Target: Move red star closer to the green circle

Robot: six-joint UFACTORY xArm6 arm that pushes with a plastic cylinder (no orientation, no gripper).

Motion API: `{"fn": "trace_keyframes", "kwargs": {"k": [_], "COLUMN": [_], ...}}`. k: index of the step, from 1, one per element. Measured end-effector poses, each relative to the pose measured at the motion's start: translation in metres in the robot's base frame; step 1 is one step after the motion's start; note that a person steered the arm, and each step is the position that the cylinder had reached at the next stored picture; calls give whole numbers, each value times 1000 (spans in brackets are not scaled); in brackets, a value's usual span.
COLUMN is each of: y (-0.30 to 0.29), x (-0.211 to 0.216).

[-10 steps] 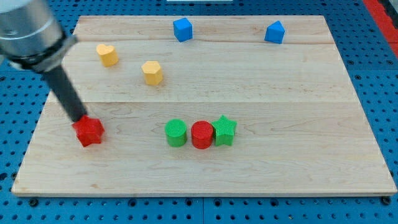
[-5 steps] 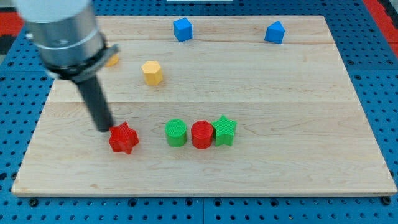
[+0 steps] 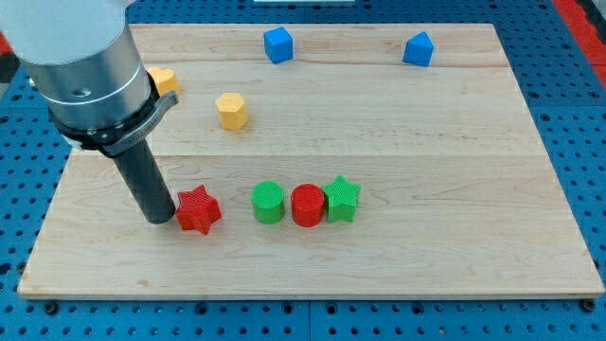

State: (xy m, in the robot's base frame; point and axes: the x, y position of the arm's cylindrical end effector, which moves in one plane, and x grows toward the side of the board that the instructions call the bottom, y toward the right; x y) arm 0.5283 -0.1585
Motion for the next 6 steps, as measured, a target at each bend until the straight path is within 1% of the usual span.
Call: {"fn": "trace_keyframes", "kwargs": {"k": [1, 2, 3, 4, 5, 6], "y": [47, 69, 40, 2, -15, 18], "x": [-17, -20, -25, -62, -85, -129]}}
